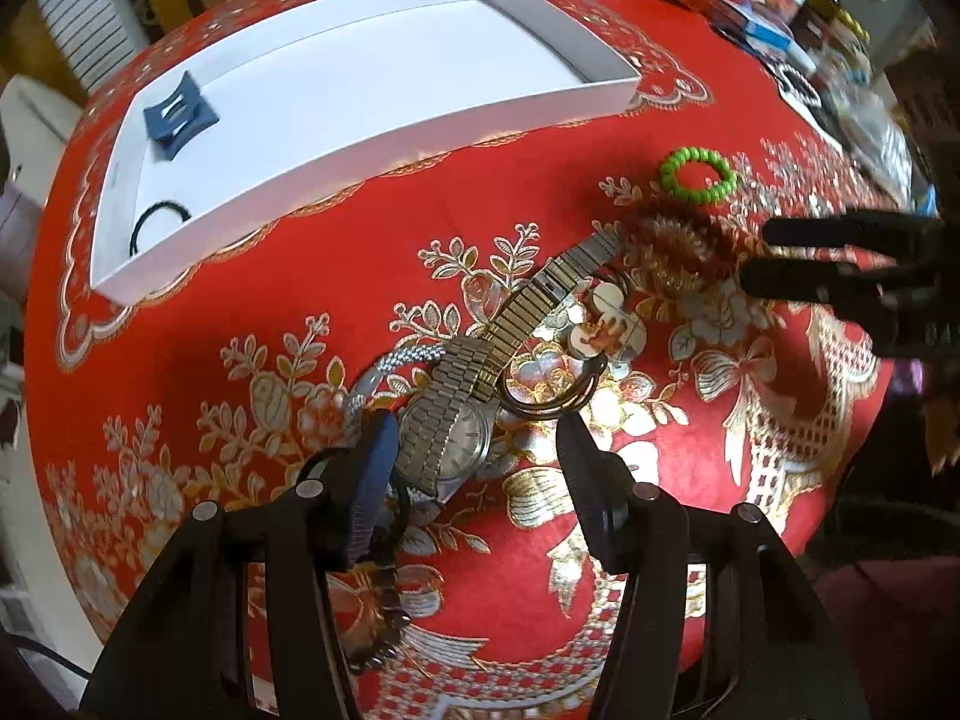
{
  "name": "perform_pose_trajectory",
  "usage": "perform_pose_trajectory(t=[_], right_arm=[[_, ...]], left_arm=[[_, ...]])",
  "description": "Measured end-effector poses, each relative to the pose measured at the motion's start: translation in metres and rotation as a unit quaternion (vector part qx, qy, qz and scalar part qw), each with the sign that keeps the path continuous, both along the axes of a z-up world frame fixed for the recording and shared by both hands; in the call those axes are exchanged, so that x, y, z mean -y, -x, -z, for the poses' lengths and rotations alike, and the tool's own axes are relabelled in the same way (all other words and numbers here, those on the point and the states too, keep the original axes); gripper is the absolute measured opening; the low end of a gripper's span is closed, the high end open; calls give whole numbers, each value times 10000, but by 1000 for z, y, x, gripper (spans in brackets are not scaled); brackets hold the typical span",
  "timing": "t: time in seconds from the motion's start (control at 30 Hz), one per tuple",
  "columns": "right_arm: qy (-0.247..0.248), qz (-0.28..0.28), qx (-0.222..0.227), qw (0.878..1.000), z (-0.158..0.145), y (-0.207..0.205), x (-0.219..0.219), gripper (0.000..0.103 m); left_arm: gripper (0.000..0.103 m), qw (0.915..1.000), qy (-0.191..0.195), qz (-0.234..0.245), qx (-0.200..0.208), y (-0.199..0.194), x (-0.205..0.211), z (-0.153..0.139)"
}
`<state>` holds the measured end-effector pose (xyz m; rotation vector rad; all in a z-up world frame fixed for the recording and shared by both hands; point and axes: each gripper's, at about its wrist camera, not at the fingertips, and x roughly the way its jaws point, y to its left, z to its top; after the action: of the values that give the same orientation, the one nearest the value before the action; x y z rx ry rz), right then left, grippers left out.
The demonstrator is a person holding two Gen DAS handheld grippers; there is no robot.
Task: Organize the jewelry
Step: 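Grasp the metal-band watch with the left tool while the right tool grasps the red bead bracelet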
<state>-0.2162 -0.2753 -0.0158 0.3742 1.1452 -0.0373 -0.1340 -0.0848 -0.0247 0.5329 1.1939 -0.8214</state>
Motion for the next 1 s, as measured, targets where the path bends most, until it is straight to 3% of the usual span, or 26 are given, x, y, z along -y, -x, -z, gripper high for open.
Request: perform_pose_trajectory(t=[0.13, 0.17, 0.2, 0.33, 0.37, 0.4, 0.43, 0.5, 0.57, 0.73, 0.9, 0.97, 1.0], right_arm=[[153, 6, -37, 9999, 8, -10, 2, 64], [181, 3, -37, 9998, 10, -12, 3, 64], [253, -6, -69, 9997, 14, -15, 3, 61], [455, -96, 11, 9989, 17, -20, 2, 38], [412, -160, 41, 9990, 18, -20, 0, 34], [358, -203, 73, 9991, 18, -21, 0, 23], [277, -261, 106, 9992, 19, -21, -1, 16], [337, -295, 107, 9989, 17, -21, -2, 15], [277, -272, 200, 9990, 12, -19, 0, 7], [166, -270, 424, 9986, -6, -12, 8, 7], [19, -338, 411, 9986, -6, -12, 8, 7], [-41, -269, 292, 9992, -2, -9, 11, 15], [-57, -210, 230, 9995, 0, -9, 12, 33]], left_arm=[[40, 9998, -18, 168, 75, -2, 4, 2], [32, 9997, -32, 198, 128, -3, 4, 2], [26, 9996, -52, 209, 166, -4, 5, 2], [19, 9995, 67, 284, 119, -9, 4, 0], [14, 9994, 86, 289, 172, -8, 4, -1], [2, 9993, 89, 291, 202, -7, 4, -3], [1, 9993, 108, 287, 201, -8, 4, -4], [1, 9995, 129, 240, 138, -9, 3, -6], [0, 9996, 181, 144, 142, -10, 1, -9], [0, 9973, 627, -379, 53, -22, -11, -32], [0, 9984, 467, -304, 52, -16, -10, -35], [5, 9991, 310, -268, -85, -14, -10, -27], [18, 9993, 261, -254, -116, -14, -10, -24]])
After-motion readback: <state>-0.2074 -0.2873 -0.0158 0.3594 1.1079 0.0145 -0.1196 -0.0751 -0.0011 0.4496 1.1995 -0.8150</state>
